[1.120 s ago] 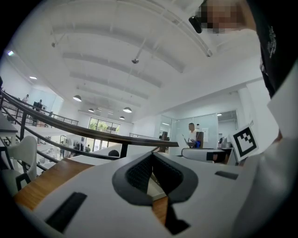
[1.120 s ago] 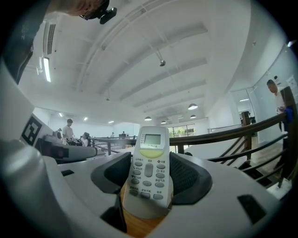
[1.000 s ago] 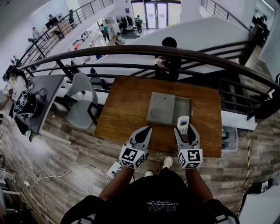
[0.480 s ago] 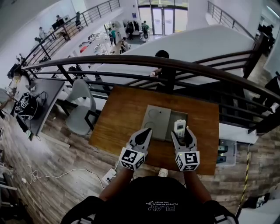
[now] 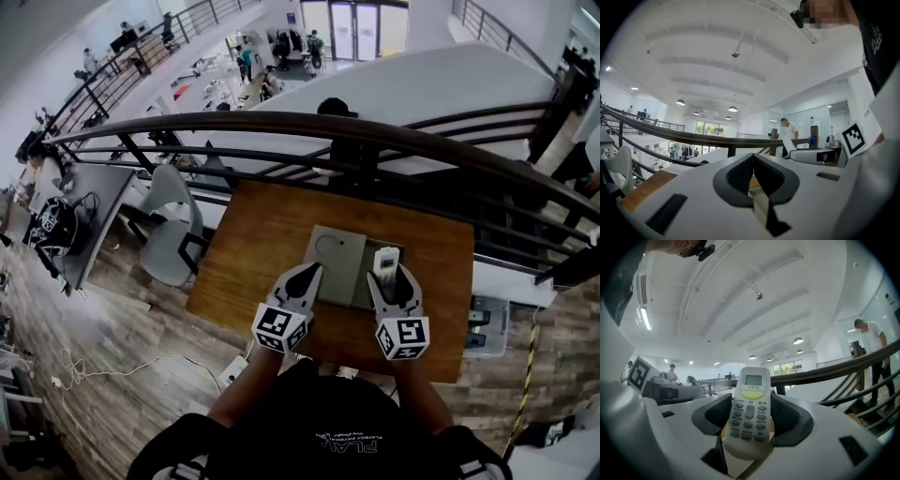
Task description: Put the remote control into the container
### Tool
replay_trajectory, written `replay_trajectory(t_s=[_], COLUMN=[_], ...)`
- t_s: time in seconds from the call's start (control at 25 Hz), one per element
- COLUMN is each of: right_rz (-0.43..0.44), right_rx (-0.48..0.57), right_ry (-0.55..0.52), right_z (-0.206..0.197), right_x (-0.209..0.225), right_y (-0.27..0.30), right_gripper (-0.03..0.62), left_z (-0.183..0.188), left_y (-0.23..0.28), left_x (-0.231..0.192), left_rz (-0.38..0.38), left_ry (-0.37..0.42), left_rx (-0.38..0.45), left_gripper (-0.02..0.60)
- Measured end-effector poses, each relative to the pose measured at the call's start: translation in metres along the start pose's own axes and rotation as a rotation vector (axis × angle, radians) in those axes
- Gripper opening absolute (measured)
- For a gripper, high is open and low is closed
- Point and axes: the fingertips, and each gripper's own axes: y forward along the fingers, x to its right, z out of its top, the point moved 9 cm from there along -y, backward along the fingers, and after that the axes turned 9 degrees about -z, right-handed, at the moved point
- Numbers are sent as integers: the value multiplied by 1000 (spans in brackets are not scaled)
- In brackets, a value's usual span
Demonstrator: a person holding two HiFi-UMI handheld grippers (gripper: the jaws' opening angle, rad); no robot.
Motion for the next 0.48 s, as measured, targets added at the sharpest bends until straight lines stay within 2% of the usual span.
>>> replay_trajectory(t_s=[0.48], right_rz=[-162], right_rx=[-115], right_ry=[0], right_z=[-31], right_x=[28], right_y=[41], right_gripper=[262], left_z=[-19], left_y=[53], left_x=[-42], left_rz=[-97], left_ry=[-27], left_rx=[-27], left_gripper=[6])
